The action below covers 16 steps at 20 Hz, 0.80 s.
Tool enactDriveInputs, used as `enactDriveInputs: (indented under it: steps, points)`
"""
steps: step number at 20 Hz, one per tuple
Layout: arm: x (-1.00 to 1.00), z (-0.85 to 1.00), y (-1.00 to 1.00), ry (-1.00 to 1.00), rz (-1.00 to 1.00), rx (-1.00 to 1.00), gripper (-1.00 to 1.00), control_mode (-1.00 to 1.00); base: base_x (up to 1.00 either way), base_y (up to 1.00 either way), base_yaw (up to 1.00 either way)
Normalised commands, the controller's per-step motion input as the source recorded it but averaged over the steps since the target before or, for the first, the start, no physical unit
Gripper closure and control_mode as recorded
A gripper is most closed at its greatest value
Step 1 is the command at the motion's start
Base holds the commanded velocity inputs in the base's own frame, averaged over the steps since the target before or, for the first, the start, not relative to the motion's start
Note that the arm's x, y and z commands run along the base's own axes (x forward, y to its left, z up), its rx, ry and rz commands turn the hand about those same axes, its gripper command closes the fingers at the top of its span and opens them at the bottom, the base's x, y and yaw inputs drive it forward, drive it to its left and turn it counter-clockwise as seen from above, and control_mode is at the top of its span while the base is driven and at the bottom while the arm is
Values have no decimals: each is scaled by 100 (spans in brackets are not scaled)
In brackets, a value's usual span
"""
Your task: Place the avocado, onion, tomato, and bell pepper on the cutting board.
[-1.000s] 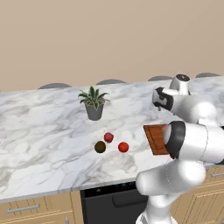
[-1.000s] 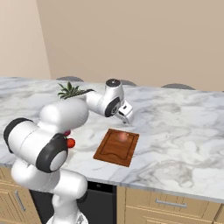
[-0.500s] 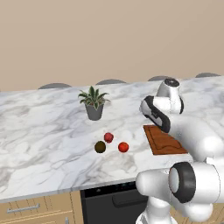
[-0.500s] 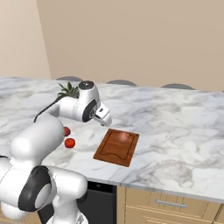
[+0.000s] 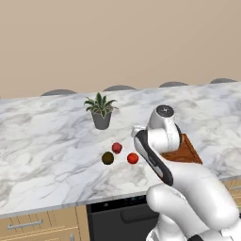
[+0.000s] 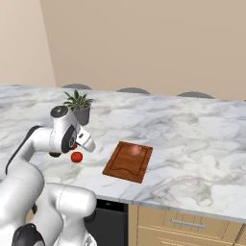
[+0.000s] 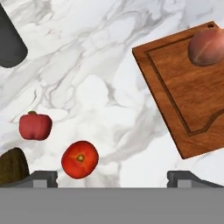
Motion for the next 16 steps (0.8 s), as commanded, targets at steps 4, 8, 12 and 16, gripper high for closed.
enactDriveInputs:
  steps: [4,8,12,16]
  points:
    - [-10,-19,39,-1,4,0,-100,-100,0,0,0]
    - [-5,-1,1,0,0,0,-100,-100,0,0,0]
    - [8,-11,0,0,0,0,-100,-100,0,0,0]
    - [21,-10,8,1,0,0,-100,-100,0,0,0]
